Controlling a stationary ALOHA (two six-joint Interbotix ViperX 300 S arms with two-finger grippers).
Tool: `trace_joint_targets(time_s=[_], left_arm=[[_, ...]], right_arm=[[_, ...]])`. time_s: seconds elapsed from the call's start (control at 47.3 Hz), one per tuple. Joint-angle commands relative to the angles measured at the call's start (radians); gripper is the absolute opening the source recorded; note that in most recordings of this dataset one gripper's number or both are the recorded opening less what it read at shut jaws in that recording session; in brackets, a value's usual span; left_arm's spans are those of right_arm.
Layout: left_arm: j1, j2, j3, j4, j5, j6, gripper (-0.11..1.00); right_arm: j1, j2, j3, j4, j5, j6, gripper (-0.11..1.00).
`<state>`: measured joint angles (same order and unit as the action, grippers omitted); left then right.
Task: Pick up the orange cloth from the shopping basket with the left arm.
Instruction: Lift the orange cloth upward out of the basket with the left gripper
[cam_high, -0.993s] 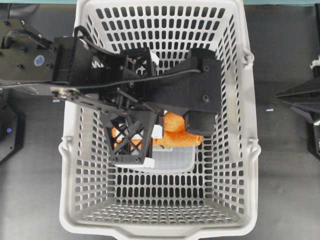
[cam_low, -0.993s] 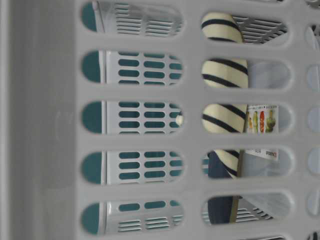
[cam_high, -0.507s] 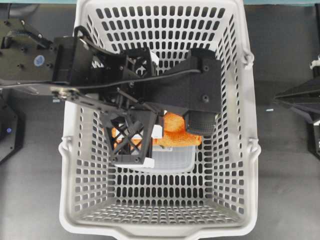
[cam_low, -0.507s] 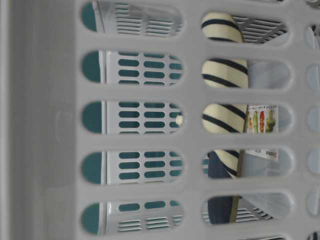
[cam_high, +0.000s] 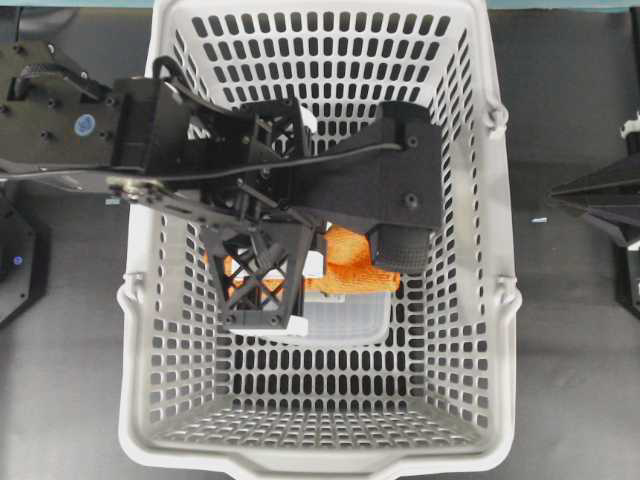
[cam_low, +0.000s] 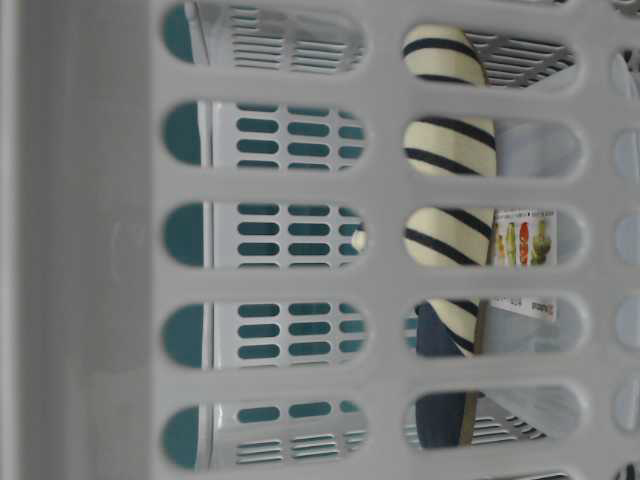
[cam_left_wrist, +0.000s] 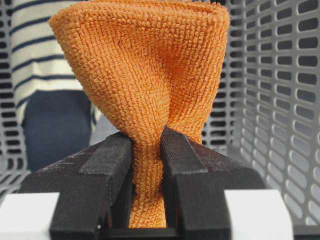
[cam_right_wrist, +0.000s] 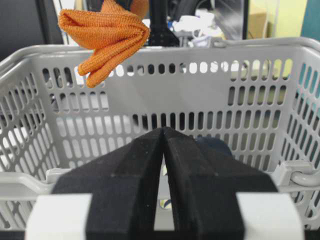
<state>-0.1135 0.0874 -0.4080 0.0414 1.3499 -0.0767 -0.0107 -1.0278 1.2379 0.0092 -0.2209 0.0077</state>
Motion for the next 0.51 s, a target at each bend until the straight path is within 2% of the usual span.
trace_joint_targets(time_s=[0.0,0.486], left_arm=[[0.005,-0.02,-0.008,0.002,-0.003,0.0,0.12],[0.015,-0.021,0.018,0.003,0.002,0.002,0.12]], right_arm=[[-0.002,0.005,-0.006,0.005,-0.005,0.0,0.0],[-0.002,-0.002,-0.003,0.005,-0.002,0.0,0.0]])
